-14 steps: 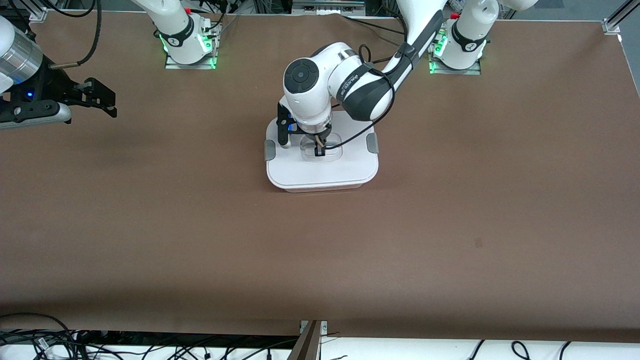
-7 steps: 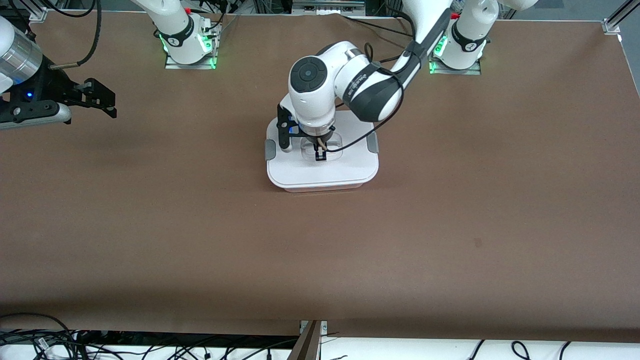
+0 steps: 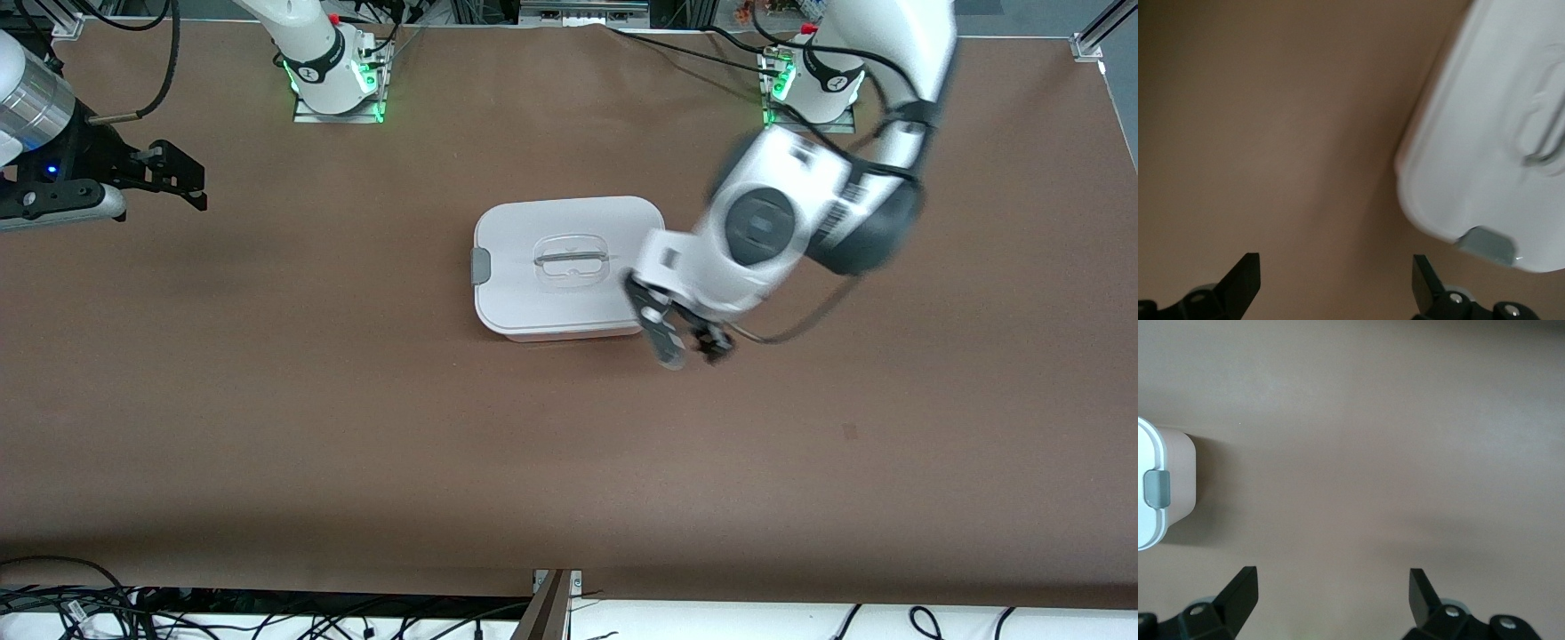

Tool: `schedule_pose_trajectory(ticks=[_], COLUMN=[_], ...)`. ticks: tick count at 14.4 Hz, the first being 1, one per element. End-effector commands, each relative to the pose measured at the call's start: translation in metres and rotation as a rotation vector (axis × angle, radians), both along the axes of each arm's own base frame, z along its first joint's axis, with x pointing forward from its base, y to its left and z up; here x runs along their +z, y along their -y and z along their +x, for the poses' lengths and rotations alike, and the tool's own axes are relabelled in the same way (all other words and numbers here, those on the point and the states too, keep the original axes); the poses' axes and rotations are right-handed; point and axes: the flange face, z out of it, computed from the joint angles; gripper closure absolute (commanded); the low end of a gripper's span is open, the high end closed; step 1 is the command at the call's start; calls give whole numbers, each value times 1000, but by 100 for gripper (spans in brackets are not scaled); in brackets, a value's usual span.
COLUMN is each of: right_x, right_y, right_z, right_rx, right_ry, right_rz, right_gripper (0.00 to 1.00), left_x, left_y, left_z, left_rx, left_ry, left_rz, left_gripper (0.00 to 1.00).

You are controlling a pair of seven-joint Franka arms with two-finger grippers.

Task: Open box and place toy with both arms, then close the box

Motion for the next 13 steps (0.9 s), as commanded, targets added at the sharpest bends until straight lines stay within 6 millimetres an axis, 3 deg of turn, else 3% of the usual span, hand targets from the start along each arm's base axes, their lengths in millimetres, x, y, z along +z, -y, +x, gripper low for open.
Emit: schedule_pose_trajectory(ticks=[1,5,7,10,13], right_x=[3,0,0,0,0], right_y=[2,1,1,1,1], right_z=[1,3,3,3,3], right_rx=[-3,-3,-3,-3,-3], right_ry=[7,10,10,10,10], right_rz=[1,0,0,0,1], right_gripper=[0,0,0,0,0], left_x=[16,8,18,61,107], left_y=[-80,-190,-217,-270,-300], left_z=[29,50,47,38,17], left_rx=[142,333,353,435,553], left_ry=[-16,-43,-46,17,86], left_rz=[-49,-49,4,35,79], left_gripper=[0,0,0,0,0])
